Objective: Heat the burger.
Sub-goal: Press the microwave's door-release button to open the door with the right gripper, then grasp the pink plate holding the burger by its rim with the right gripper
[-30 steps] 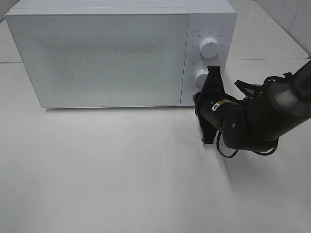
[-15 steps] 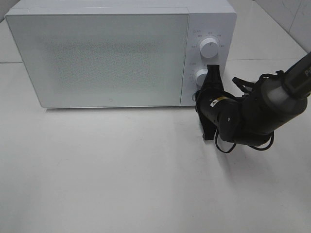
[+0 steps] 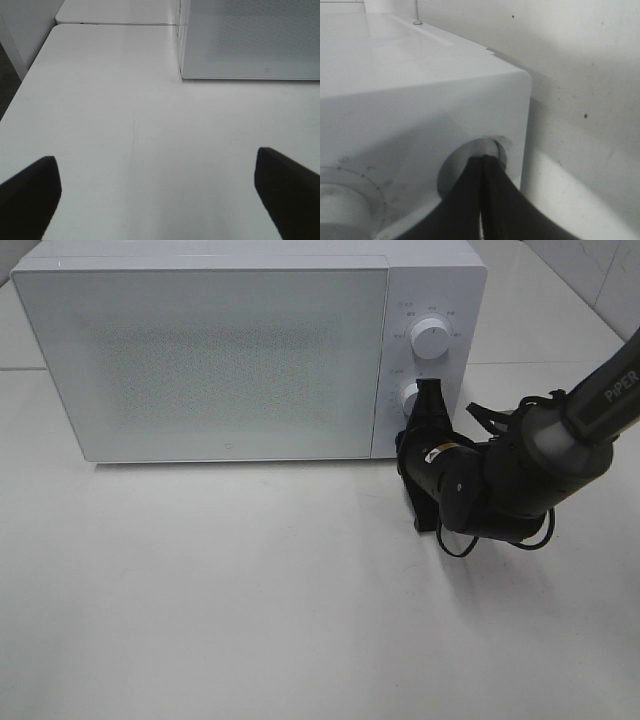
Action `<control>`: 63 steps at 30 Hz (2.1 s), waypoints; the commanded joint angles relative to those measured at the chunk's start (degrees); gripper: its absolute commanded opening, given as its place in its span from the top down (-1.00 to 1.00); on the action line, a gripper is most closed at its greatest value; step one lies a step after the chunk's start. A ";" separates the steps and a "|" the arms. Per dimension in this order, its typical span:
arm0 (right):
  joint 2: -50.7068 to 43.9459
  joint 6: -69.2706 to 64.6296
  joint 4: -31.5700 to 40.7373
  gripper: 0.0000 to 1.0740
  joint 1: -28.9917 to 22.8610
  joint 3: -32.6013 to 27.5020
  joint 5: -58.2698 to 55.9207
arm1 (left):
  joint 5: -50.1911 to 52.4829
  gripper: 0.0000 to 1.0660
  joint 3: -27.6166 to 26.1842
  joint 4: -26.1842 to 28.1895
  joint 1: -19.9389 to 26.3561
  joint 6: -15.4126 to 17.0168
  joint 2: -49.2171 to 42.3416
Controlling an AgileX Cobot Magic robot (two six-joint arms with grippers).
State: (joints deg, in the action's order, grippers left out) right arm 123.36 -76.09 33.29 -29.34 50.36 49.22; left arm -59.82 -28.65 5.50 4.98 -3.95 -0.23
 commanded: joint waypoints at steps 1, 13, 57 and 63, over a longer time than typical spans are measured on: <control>-0.52 2.69 -1.03 0.99 0.57 3.78 10.60 | 0.40 -0.89 0.17 0.23 -0.34 0.29 -1.26; 0.80 4.30 0.34 0.99 0.63 8.42 13.87 | 0.40 -0.89 0.17 0.23 -0.34 0.29 -1.26; -18.62 18.11 0.23 0.97 -0.86 -9.00 -21.49 | 0.40 -0.89 0.17 0.23 -0.34 0.29 -1.26; -25.38 35.12 0.23 0.97 -0.63 -9.00 -33.98 | 0.40 -0.89 0.17 0.23 -0.34 0.29 -1.26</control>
State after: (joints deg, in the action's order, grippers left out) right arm 100.61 -48.41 34.21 -29.97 41.48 20.34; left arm -59.82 -28.65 5.50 4.98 -3.95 -0.23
